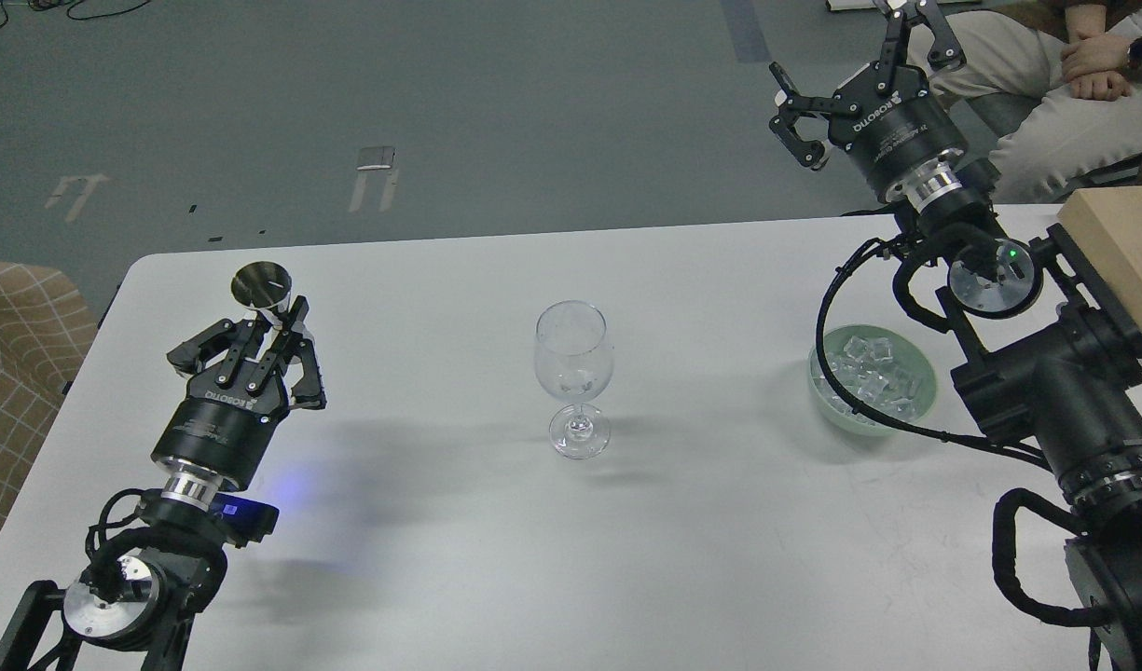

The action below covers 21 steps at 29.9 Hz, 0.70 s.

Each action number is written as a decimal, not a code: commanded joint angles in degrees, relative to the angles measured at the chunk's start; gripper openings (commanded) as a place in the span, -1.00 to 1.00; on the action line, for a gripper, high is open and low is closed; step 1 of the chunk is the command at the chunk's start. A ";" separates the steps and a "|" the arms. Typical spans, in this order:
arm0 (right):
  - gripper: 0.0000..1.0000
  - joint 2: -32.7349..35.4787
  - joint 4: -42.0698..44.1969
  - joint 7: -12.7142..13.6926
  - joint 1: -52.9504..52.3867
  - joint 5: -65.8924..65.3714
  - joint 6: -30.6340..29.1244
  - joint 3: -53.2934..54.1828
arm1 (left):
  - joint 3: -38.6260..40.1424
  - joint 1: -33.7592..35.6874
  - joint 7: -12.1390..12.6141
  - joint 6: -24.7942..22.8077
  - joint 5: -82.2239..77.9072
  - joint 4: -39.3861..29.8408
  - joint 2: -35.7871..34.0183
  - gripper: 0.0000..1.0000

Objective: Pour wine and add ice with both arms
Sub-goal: 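Lift the metal jigger with the left gripper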

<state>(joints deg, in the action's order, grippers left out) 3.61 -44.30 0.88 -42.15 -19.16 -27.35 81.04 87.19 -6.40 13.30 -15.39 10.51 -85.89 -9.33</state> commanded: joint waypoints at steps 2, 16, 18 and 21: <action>1.00 0.00 0.01 0.00 0.05 0.00 0.01 0.00 | -1.85 0.16 -0.03 -0.08 -0.40 -0.60 -1.22 -1.00; 1.00 0.00 0.01 0.00 0.05 0.00 0.01 0.00 | -5.89 1.74 0.24 -0.08 -0.66 -2.27 -4.03 -1.00; 1.00 0.00 0.01 0.00 0.05 0.00 -0.07 0.00 | -6.68 1.83 0.24 -0.08 -0.67 -2.44 -4.21 -1.00; 1.00 0.00 -0.08 0.00 -0.03 0.00 0.01 0.00 | -7.12 2.00 0.32 -0.08 -0.67 -2.62 -4.56 -1.00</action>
<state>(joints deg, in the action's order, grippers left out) 3.61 -44.30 0.88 -42.13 -19.16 -27.36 81.04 80.59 -4.58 13.56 -15.48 9.86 -88.33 -13.55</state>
